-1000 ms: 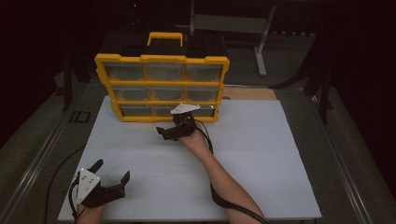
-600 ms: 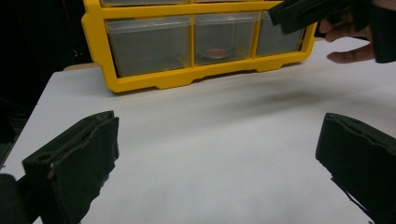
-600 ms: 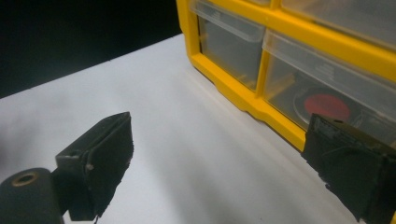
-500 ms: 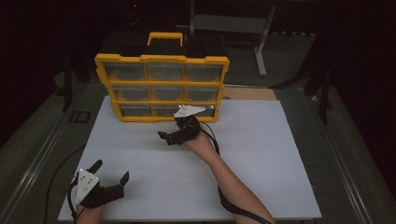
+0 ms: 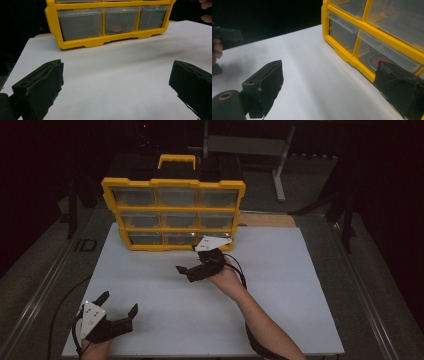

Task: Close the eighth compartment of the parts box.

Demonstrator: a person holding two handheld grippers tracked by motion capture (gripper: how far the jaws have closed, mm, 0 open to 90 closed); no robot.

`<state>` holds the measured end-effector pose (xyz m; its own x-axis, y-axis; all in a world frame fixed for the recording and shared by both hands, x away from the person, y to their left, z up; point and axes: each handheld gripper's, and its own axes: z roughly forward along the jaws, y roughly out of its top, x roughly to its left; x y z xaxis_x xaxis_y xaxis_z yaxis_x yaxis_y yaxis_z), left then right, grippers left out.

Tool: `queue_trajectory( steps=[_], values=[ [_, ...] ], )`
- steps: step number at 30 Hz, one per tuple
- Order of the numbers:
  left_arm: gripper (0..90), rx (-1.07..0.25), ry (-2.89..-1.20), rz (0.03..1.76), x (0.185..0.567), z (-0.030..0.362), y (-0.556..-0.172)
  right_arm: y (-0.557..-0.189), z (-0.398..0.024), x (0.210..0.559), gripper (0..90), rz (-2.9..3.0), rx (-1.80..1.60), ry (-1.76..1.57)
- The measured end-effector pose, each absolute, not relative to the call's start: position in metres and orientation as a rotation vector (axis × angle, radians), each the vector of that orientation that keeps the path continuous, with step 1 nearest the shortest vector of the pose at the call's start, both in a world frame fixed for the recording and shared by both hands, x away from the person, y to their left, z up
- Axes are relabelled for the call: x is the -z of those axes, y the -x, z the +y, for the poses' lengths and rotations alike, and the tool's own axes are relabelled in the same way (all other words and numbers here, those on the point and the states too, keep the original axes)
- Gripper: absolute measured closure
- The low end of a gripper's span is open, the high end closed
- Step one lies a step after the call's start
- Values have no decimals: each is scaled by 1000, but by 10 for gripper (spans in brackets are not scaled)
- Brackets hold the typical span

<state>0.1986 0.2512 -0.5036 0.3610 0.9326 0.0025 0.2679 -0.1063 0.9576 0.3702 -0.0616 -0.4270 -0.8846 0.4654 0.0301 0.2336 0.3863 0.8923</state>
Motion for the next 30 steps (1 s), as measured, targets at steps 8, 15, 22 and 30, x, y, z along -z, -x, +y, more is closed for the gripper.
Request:
queue_trajectory(
  steps=[8,15,22,30],
  values=[
    [0,-828,-1609,1099,503,251,-198,-356,-84,422,82,2401,-1504,-593],
    [0,-825,-1608,1104,504,251,-198,-344,-103,419,82,2393,-1524,-576],
    [0,-827,-1611,1100,504,251,-198,-334,-124,419,82,2377,-1532,-580],
    [0,-827,-1595,1114,504,254,-198,-326,-148,418,82,2331,-1557,-628]
  ],
)
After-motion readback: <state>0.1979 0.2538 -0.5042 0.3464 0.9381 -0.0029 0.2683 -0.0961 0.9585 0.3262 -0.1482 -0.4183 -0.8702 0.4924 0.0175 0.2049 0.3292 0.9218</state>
